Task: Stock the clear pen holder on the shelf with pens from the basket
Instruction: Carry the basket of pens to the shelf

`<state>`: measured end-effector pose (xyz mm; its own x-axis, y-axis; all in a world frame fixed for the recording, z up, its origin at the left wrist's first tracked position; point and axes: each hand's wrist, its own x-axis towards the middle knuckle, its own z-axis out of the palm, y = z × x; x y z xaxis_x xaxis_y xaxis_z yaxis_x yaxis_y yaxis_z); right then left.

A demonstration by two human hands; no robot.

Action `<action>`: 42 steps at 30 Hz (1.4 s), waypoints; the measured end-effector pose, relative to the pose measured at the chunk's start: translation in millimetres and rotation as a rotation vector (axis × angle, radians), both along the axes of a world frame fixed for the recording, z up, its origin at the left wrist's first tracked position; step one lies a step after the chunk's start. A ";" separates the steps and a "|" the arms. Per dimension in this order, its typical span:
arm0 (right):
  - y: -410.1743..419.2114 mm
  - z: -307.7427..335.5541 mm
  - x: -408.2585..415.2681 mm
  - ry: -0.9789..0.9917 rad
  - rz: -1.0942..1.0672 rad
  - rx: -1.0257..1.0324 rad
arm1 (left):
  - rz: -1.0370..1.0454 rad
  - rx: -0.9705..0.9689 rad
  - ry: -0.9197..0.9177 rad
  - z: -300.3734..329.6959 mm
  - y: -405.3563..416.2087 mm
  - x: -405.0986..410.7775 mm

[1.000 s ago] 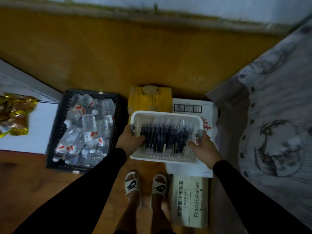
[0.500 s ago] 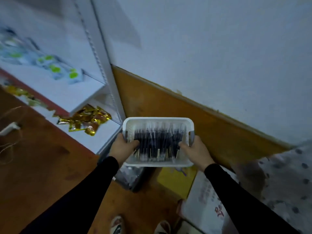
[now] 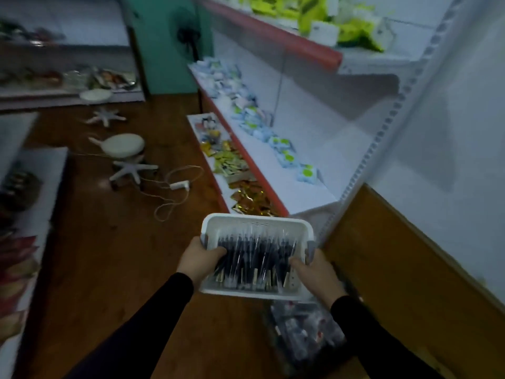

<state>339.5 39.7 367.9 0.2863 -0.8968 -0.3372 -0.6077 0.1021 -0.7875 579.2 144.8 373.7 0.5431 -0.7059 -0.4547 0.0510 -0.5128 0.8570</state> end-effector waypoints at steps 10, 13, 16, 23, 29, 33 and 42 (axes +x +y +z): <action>14.4 -2.7 281.4 0.015 0.345 0.010 | 0.340 0.024 -0.012 10.1 83.8 237.1; 5.8 -8.0 364.6 0.037 0.461 0.007 | 0.454 0.037 -0.013 9.8 96.8 296.3; -5.8 -12.7 450.0 -0.004 0.535 0.013 | 0.530 0.047 -0.024 0.4 100.5 363.6; -55.5 -17.8 647.8 -0.059 0.686 0.076 | 0.754 0.037 -0.008 8.0 71.6 507.3; -91.9 -6.2 795.3 -0.061 0.807 0.097 | 0.854 0.034 0.026 2.2 49.7 638.5; -128.9 -23.3 893.8 -0.007 0.826 0.067 | 0.852 -0.002 0.043 -0.1 16.8 731.3; -216.3 -33.3 1088.4 0.044 0.698 0.075 | 0.713 -0.045 0.104 8.4 -83.8 948.5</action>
